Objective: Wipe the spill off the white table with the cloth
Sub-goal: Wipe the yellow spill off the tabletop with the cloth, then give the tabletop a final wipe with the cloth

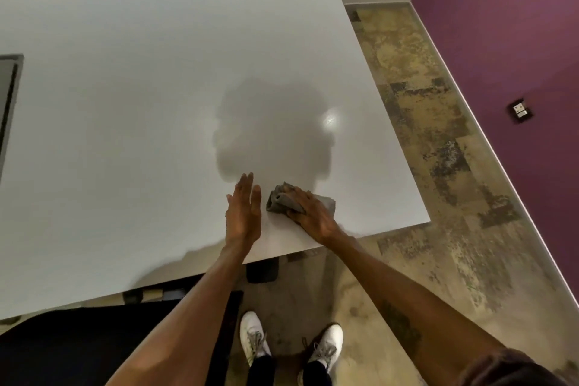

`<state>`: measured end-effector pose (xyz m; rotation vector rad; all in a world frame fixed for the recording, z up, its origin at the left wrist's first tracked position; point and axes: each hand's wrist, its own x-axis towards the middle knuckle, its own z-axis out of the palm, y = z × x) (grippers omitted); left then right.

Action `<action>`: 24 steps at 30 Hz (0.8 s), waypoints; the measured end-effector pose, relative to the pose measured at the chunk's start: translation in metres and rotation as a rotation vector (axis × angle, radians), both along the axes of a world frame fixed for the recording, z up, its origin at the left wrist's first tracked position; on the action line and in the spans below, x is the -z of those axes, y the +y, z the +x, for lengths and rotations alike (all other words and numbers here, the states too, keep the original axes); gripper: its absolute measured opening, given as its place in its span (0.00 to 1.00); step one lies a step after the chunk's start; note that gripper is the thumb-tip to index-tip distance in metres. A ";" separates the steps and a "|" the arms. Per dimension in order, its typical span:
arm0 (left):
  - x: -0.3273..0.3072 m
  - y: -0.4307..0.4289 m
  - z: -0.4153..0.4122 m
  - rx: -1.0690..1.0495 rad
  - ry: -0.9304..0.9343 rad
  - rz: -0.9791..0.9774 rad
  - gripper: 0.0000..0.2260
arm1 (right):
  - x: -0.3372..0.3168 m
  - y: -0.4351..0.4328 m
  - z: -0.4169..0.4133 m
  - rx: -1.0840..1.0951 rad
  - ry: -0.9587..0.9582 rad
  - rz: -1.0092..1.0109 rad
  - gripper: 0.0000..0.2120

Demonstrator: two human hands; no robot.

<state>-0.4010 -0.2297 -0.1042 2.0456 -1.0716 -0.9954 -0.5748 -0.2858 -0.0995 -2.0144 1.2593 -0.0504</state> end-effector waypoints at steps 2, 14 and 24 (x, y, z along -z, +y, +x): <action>-0.013 0.003 0.007 0.004 0.020 0.000 0.26 | -0.002 0.014 0.002 -0.064 0.073 -0.024 0.25; -0.072 0.030 0.012 0.031 0.073 0.463 0.23 | -0.072 0.060 -0.001 0.101 -0.114 0.501 0.25; -0.115 0.074 0.087 -0.174 0.175 0.621 0.17 | -0.128 0.036 0.086 -0.380 -0.131 0.314 0.08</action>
